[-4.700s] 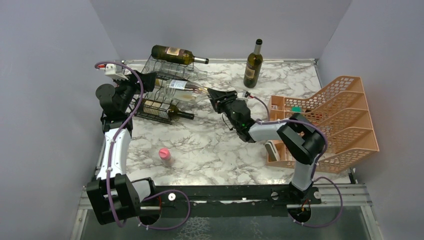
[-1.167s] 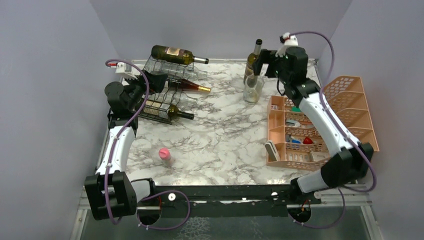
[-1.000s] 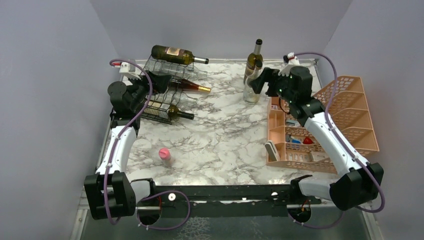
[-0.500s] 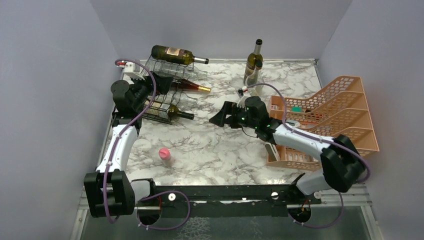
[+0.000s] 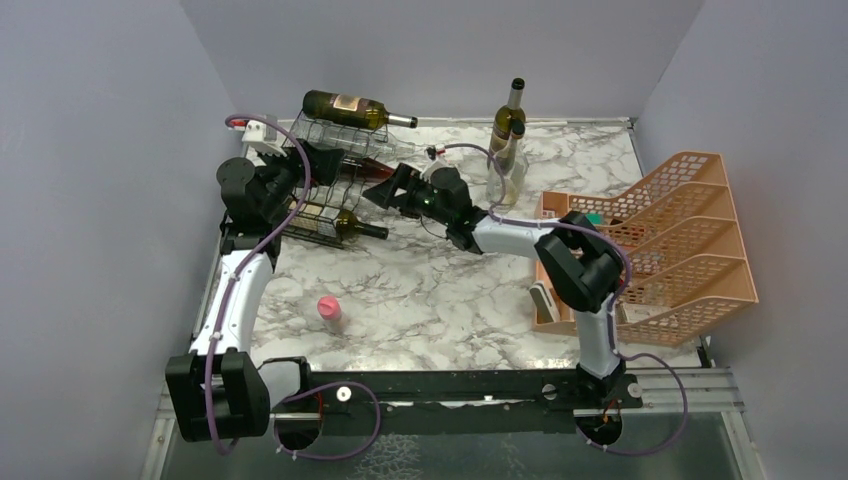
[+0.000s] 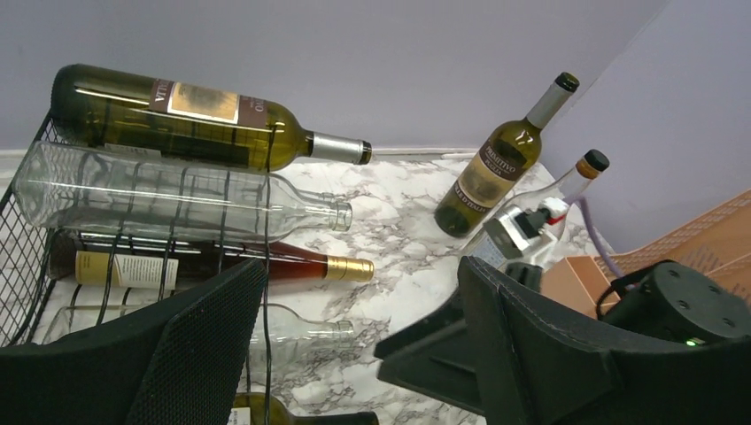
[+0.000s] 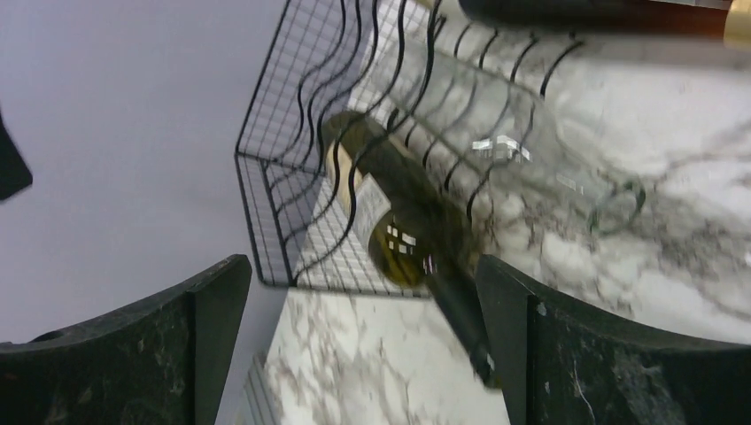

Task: Take the wine bottle off the wine rack

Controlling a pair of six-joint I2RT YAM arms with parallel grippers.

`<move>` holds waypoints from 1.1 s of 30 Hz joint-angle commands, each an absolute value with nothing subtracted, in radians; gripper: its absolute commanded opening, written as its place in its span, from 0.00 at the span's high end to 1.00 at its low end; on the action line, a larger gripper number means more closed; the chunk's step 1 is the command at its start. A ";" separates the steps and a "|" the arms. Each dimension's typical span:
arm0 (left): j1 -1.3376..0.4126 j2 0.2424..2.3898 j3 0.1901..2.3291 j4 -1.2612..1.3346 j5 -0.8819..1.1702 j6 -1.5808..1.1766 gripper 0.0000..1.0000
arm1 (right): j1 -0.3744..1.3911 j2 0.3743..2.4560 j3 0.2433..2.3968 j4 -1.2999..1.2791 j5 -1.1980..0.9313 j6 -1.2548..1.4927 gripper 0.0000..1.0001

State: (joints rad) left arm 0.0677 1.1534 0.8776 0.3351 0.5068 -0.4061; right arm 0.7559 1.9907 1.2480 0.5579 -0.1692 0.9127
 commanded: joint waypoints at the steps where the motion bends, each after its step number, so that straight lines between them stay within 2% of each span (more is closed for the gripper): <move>1: 0.063 1.121 0.918 0.326 0.498 -0.398 0.15 | 0.758 2.119 1.386 0.690 -0.039 0.997 0.00; 13: 0.066 1.163 0.941 0.318 0.545 -0.442 0.17 | 0.737 2.387 1.706 0.697 0.062 1.187 0.03; 23: 0.077 1.171 0.954 0.319 0.575 -0.462 0.19 | 0.713 2.473 1.815 0.668 0.130 1.191 0.03; 33: 0.083 1.173 0.959 0.319 0.589 -0.468 0.19 | 0.702 2.544 1.878 0.714 0.182 1.228 0.10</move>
State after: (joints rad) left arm 0.0731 1.1717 0.9154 0.3038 0.5587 -0.4595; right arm 0.7063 2.4992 1.8317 0.6693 0.1150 1.2148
